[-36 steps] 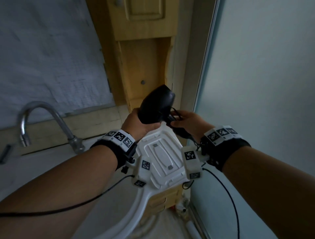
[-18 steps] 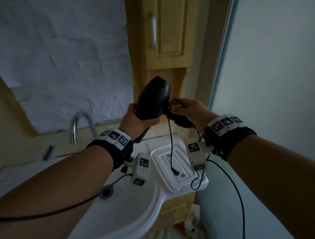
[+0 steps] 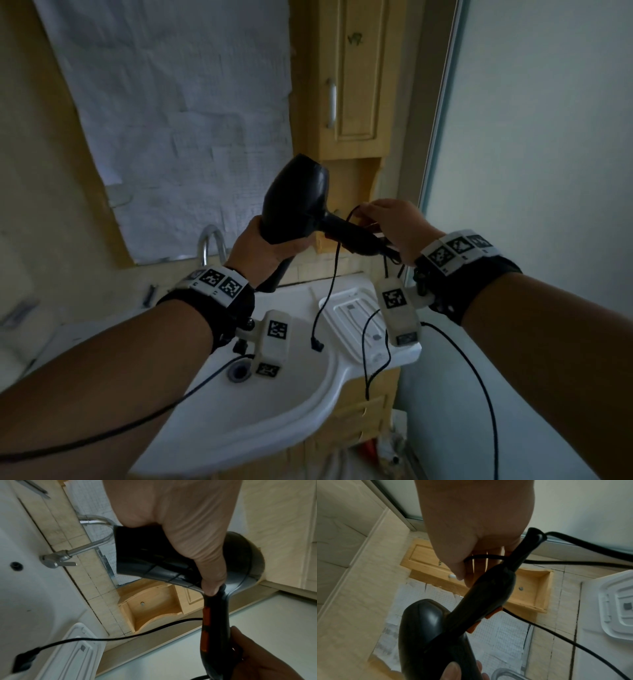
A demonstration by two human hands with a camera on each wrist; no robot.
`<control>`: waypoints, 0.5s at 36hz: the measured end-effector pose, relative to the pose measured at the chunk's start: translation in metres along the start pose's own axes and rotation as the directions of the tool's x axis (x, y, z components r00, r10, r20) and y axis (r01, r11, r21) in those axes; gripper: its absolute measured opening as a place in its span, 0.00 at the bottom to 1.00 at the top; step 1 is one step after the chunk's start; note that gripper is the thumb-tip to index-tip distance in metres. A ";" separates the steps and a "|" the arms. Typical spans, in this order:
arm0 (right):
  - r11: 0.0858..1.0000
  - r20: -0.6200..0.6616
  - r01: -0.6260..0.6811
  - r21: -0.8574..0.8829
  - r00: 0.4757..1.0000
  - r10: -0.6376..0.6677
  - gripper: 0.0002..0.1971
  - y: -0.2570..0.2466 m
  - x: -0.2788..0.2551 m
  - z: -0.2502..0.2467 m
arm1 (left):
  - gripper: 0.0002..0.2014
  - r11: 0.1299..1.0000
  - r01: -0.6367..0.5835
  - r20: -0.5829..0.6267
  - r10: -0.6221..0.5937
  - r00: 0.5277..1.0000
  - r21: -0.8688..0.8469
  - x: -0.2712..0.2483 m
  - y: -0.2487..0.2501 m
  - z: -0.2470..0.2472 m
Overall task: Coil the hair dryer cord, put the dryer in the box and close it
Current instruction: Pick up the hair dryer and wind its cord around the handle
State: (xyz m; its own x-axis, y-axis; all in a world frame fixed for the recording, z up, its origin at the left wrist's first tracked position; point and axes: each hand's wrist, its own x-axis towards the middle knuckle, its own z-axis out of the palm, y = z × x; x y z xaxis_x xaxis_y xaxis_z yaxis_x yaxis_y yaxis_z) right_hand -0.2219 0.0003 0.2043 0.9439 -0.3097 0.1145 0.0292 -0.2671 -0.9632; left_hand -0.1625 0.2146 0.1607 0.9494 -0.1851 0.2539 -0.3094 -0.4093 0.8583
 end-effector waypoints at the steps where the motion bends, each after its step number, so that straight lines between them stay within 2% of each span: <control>1: 1.000 -0.010 -0.001 -0.007 1.000 0.001 0.10 -0.003 -0.009 0.001 | 0.37 1.000 0.000 -0.004 0.000 1.000 0.000 -0.005 -0.001 -0.004; 4: 1.000 -0.065 -0.014 -0.022 0.998 0.012 0.10 -0.009 -0.029 0.006 | 0.41 1.000 0.005 -0.022 -0.005 1.000 0.003 -0.019 -0.002 -0.017; 8: 0.992 -0.152 -0.099 -0.076 0.985 0.086 0.17 -0.015 -0.052 0.010 | 0.39 1.000 -0.012 -0.032 0.013 0.999 0.024 -0.033 0.001 -0.034; 10: 0.970 -0.150 -0.105 -0.219 0.986 0.073 0.20 -0.016 -0.059 0.010 | 0.39 0.999 -0.016 -0.039 0.017 0.999 0.036 -0.039 0.001 -0.042; 12: 0.965 -0.166 -0.172 -0.196 0.976 0.141 0.17 -0.018 -0.062 0.013 | 0.41 0.999 -0.020 -0.051 0.022 0.998 0.032 -0.044 0.002 -0.048; 15: 0.898 -0.176 -0.287 -0.334 0.955 0.239 0.17 -0.018 -0.064 0.013 | 0.36 1.000 -0.020 -0.062 0.021 0.998 0.012 -0.050 0.005 -0.052; 18: 0.869 -0.127 -0.219 -0.445 0.975 0.181 0.17 -0.019 -0.067 0.010 | 0.33 1.000 -0.025 -0.059 0.026 0.998 0.011 -0.052 0.007 -0.051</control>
State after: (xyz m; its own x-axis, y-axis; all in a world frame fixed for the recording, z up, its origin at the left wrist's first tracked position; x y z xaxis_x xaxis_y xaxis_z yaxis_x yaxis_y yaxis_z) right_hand -0.2827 0.0352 0.2121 0.8843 -0.4659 -0.0315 -0.3271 -0.5700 -0.7537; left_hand -0.2111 0.2673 0.1765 0.9426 -0.1427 0.3019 -0.3339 -0.4142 0.8467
